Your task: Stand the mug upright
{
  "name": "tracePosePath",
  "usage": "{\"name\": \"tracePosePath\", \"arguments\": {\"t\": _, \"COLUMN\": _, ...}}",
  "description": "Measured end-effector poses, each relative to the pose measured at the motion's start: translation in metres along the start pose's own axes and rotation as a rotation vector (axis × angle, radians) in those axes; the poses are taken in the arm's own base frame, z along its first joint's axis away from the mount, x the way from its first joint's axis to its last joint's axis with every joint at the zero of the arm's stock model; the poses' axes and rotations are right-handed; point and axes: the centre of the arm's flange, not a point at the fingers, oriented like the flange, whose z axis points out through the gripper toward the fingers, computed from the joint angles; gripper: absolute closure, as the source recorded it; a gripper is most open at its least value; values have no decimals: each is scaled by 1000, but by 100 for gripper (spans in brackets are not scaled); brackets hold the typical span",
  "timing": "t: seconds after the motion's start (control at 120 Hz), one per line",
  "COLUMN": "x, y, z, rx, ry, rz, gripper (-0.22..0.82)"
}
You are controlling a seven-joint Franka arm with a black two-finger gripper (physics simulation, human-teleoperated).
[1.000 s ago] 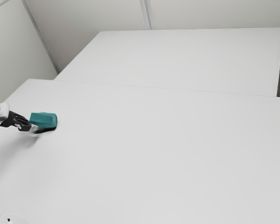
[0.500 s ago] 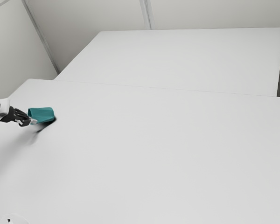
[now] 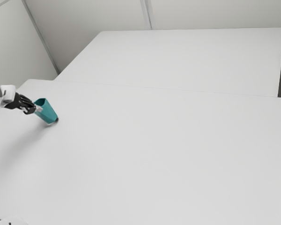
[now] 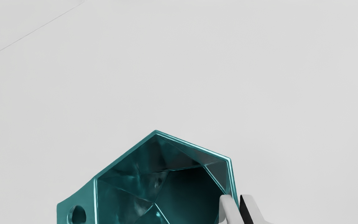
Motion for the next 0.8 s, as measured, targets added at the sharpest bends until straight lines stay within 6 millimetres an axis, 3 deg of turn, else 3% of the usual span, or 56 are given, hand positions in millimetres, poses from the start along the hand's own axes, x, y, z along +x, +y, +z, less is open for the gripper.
{"name": "tracePosePath", "arguments": {"t": 0.183, "x": 37, "y": 23, "z": -6, "rx": -29, "ry": -43, "rz": 8, "gripper": 79}}
{"name": "tracePosePath", "arguments": {"t": 0.525, "x": 96, "y": 93, "z": 13, "rx": -120, "ry": -126, "rz": -59, "gripper": 79}}
{"name": "tracePosePath", "arguments": {"t": 0.8, "x": 131, "y": 122, "z": 27, "rx": -156, "ry": -148, "rz": -99, "gripper": 79}}
